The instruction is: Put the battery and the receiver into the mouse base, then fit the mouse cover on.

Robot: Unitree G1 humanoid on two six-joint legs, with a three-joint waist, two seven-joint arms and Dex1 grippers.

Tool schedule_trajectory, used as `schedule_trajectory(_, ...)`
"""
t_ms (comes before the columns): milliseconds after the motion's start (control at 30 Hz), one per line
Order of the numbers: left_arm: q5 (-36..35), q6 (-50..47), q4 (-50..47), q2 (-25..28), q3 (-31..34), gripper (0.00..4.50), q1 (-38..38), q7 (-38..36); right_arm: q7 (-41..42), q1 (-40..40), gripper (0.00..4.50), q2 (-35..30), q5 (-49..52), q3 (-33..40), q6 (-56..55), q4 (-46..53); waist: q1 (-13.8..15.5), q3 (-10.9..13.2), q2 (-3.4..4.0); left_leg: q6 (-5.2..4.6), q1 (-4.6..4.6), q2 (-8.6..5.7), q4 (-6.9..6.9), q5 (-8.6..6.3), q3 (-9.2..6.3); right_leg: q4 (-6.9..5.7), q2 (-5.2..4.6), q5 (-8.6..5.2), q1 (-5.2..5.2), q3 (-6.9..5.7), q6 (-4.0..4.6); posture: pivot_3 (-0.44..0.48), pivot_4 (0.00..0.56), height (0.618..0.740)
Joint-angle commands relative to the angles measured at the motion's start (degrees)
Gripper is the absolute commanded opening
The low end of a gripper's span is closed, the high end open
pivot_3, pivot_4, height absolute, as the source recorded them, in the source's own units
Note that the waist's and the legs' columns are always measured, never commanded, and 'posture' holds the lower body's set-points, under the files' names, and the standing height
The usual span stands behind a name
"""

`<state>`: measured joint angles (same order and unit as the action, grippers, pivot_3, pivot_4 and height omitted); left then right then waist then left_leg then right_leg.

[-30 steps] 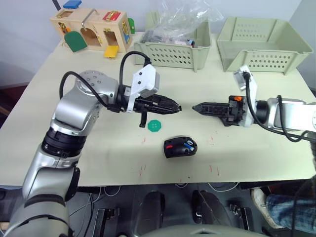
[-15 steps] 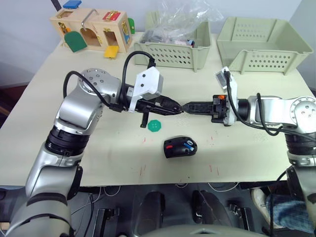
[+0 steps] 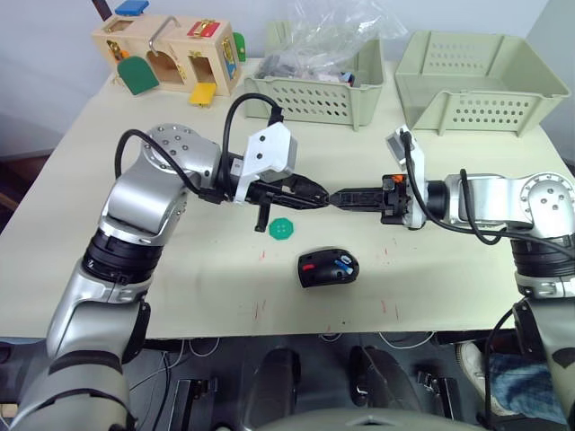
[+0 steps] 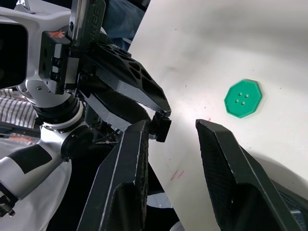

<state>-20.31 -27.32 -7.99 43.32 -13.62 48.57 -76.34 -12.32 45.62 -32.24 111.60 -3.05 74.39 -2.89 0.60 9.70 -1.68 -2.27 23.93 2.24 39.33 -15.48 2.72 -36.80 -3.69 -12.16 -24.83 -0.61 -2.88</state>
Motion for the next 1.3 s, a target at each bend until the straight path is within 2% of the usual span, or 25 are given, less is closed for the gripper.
schedule_trajectory(33, 0.4, 1.6, -0.3, 0.4, 1.3, 0.15, 0.3, -0.3, -0.4, 0.8, 1.63, 0.2, 1.4, 2.4, 0.3, 0.3, 0.0, 0.0, 0.0, 0.0, 0.0, 0.0, 0.0, 0.0, 0.0, 0.0, 0.0, 0.0, 0.0, 0.0, 0.0, 0.0, 0.15, 0.74)
schedule_trajectory(533, 2.0, 3.4, 0.0, 0.4, 1.3, 0.15, 0.0, -0.6, -3.2, 1.0, 1.63, 3.6, 1.4, 4.2, 1.1, -1.3, 0.0, 0.0, 0.01, 0.0, 0.0, 0.0, 0.0, 0.0, 0.0, -0.01, 0.0, 0.0, 0.0, 0.0, 0.0, 0.0, 0.15, 0.74)
schedule_trajectory(567, 2.1, 3.4, 0.1, 0.4, 1.3, 0.15, 0.0, -0.7, -3.1, 1.0, 1.06, 3.6, 1.4, 4.2, 1.3, -1.5, -0.1, 0.0, 0.01, 0.0, 0.0, 0.0, 0.0, 0.0, 0.0, -0.01, 0.0, 0.0, 0.0, 0.0, 0.0, 0.0, 0.15, 0.74)
schedule_trajectory(600, 2.1, 3.4, 0.2, 0.4, 1.3, 0.15, 0.0, -0.7, -2.9, 1.0, 0.78, 3.5, 1.4, 4.2, 1.5, -1.5, -0.1, 0.0, 0.01, 0.0, 0.0, 0.0, 0.0, 0.0, 0.0, -0.01, 0.0, 0.0, 0.0, 0.0, 0.0, 0.0, 0.15, 0.74)
schedule_trajectory(1233, 2.3, 3.0, -0.1, 0.2, 1.2, 0.15, -0.2, -0.1, -3.3, 0.1, 0.78, 4.3, 1.4, 4.6, 1.2, -0.8, -0.3, 0.0, 0.01, 0.0, 0.0, 0.0, 0.0, 0.0, -0.01, -0.01, 0.0, 0.0, 0.0, 0.0, 0.0, 0.0, 0.15, 0.74)
schedule_trajectory(1300, 2.2, 3.0, -0.3, 0.2, 1.2, 0.15, -0.3, -0.1, -3.6, 0.0, 0.22, 4.5, 1.4, 4.8, 1.0, -0.7, -0.3, 0.0, 0.01, 0.0, 0.0, 0.0, 0.0, 0.0, -0.01, -0.01, 0.0, 0.0, 0.0, 0.0, 0.0, 0.0, 0.15, 0.74)
